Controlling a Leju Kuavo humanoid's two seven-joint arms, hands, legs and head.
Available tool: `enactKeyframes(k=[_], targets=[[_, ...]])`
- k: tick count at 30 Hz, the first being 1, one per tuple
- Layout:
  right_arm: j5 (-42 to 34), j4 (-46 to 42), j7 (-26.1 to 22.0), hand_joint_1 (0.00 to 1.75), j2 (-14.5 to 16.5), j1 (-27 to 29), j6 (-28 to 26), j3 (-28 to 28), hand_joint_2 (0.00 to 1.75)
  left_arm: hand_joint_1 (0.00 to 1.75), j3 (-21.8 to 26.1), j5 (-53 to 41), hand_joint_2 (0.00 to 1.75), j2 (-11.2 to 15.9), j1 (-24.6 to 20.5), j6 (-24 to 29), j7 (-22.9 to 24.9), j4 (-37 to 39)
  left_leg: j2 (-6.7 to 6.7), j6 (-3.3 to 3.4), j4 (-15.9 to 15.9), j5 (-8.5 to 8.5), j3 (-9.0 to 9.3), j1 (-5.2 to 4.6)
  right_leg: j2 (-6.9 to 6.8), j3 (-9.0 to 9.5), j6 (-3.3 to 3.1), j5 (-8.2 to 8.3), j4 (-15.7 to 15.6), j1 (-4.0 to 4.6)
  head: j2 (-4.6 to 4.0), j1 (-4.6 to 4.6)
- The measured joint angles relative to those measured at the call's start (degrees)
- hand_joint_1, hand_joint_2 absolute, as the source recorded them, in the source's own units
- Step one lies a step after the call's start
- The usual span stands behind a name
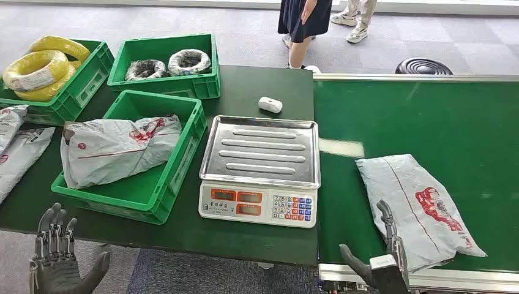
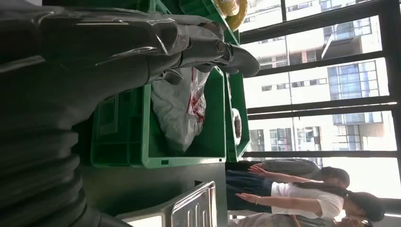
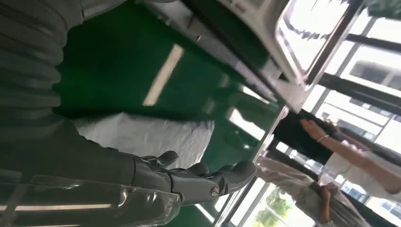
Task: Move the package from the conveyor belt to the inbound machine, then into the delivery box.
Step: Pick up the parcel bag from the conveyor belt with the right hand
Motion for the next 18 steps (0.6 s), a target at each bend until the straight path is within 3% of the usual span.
enactKeyframes(k=[2, 8, 14, 18], targets=[[2.1, 1.6, 1.7, 0.0, -0.5, -1.4, 0.4, -2.0, 1.75, 0.0, -0.6, 0.2, 1.75, 0.5, 0.0, 0.0, 0.0, 0.3, -0.02, 0.02, 0.0, 0.01, 0.02, -0.01, -0.01, 0.01, 0.02, 0.02, 0.0, -0.01, 0.0, 0.01], [21.2, 13.1, 17.0, 0.0, -2.0, -9.6, 3.2, -12.6, 1.75, 0.0, -3.3, -1.1, 1.75, 1.8, -2.1, -0.7, 2.1, 1.9, -0.05, 0.06, 0.0, 0.06, 0.02, -0.01, -0.02, 0.04, 0.06, 0.08, 0.0, -0.02, 0.0, -0.01], [28.8, 28.5, 27.4, 0.02, -3.4, -18.5, 14.9, -16.8, 1.75, 0.0, -3.6, -3.1, 1.75, 1.8, -3.7, -3.2, 4.6, 2.0, -0.03, 0.05, 0.0, 0.06, 0.05, 0.0, -0.01, 0.02, 0.04, 0.1, 0.0, -0.01, 0.0, -0.02], [30.7, 38.7, 30.9, 1.62, -4.1, -24.6, 23.4, -16.9, 1.75, 0.0, -3.6, -3.7, 1.75, 1.8, -5.0, -4.5, 5.1, 2.2, 0.1, 0.04, 0.0, 0.03, 0.22, 0.03, 0.08, 0.13, 0.04, 0.1, 0.0, 0.04, 0.0, -0.03]])
